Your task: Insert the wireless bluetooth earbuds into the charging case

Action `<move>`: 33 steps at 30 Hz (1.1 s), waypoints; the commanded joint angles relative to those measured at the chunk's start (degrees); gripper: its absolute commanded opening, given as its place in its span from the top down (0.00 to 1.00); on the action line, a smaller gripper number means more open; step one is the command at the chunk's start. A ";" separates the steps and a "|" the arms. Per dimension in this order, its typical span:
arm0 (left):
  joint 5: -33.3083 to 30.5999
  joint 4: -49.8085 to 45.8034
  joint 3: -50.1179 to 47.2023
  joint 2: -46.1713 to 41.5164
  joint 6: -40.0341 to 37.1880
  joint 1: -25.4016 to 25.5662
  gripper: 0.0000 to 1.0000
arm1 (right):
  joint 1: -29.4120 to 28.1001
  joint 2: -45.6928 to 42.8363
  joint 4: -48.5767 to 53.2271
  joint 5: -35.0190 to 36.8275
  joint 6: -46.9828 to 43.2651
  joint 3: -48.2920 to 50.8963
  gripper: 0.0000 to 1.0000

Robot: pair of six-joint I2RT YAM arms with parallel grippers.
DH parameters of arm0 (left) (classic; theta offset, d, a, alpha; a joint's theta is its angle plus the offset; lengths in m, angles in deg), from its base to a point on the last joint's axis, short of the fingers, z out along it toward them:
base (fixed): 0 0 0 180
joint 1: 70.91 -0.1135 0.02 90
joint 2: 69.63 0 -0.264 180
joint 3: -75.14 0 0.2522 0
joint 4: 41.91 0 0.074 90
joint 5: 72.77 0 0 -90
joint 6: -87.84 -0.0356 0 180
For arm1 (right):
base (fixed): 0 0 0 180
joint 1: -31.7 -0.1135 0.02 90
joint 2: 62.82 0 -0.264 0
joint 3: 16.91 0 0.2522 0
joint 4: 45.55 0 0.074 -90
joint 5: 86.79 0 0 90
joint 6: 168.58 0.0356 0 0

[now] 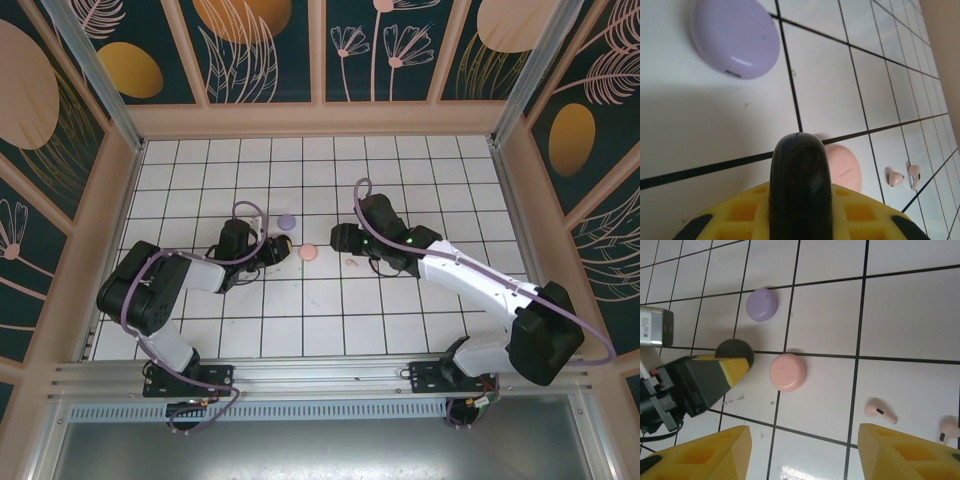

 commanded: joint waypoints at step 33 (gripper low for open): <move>-24.90 -20.82 4.26 -26.15 -10.97 -2.54 0.42 | -5.62 26.82 8.37 6.78 -6.07 -19.17 0.29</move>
